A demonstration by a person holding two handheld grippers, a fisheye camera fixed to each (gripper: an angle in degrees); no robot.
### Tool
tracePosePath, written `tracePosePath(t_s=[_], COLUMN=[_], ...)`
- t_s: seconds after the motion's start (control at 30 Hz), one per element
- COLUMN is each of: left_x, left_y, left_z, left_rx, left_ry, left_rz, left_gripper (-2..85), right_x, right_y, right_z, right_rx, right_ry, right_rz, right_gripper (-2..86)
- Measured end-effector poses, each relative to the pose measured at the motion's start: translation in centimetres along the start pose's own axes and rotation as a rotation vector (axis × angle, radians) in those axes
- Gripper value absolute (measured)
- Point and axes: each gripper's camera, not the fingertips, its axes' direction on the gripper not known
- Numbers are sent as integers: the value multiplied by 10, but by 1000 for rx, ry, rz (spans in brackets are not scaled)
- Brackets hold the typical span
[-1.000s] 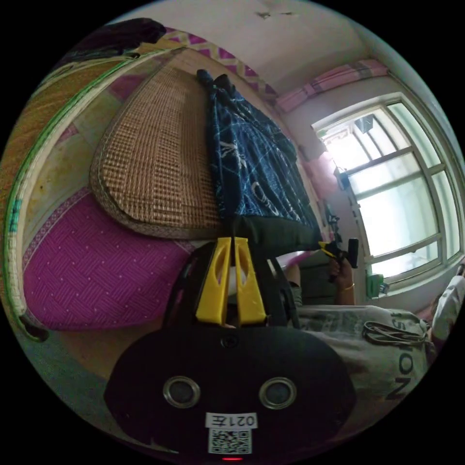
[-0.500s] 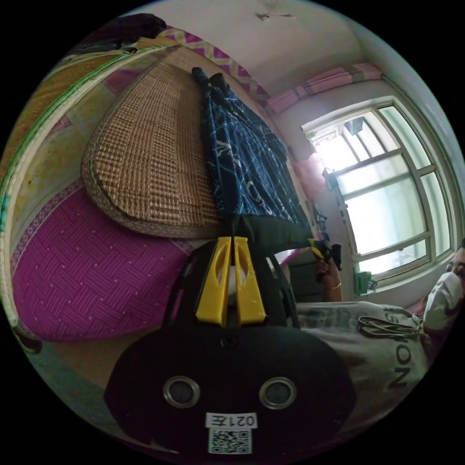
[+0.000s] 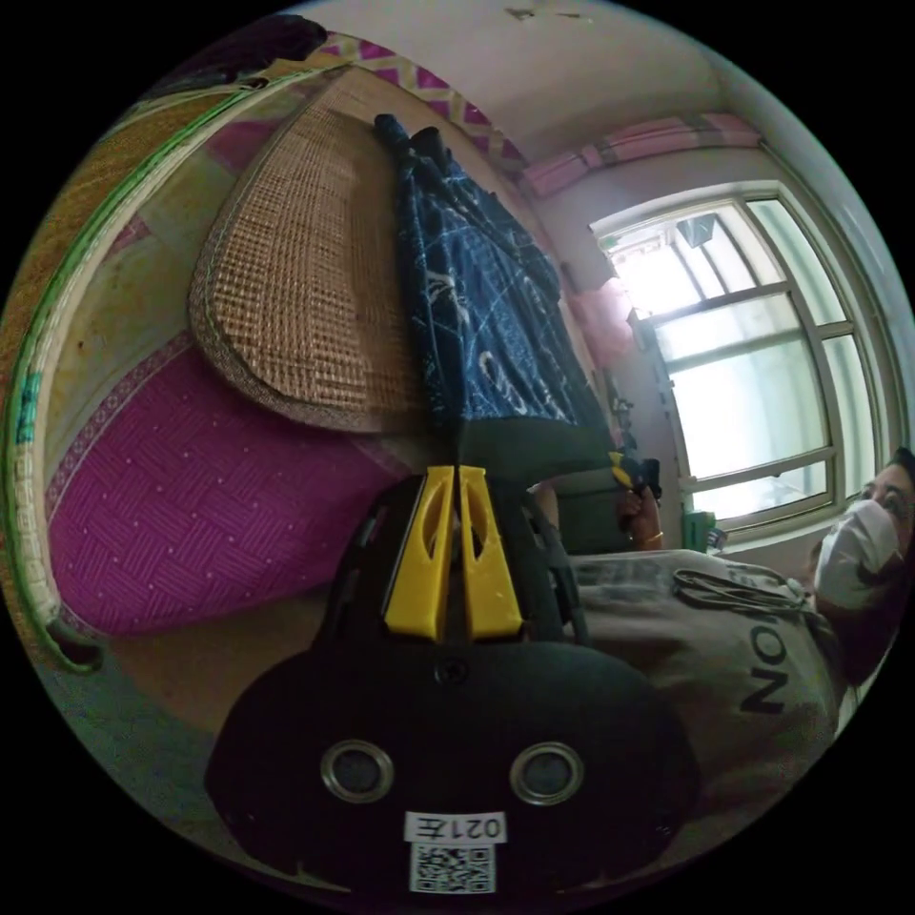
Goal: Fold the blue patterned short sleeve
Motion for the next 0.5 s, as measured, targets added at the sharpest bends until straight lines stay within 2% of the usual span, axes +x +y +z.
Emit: tracePosePath(t_s=[0.1,0.3,0.5], left_x=[19,47,7], left_y=[-42,-191,-380], left_z=[-25,-70,-48], left_rx=[21,60,102], left_ry=[65,120,126], left_rz=[62,176,35], left_gripper=[-10,-10,-10], right_x=[-30,-83,-70], right_y=[-36,-180,-368], right_z=[-9,-1,65], right_rx=[-25,-48,-59], right_ry=[-83,-176,-190], right_rz=[-105,-250,-201], right_gripper=[-4,0,8])
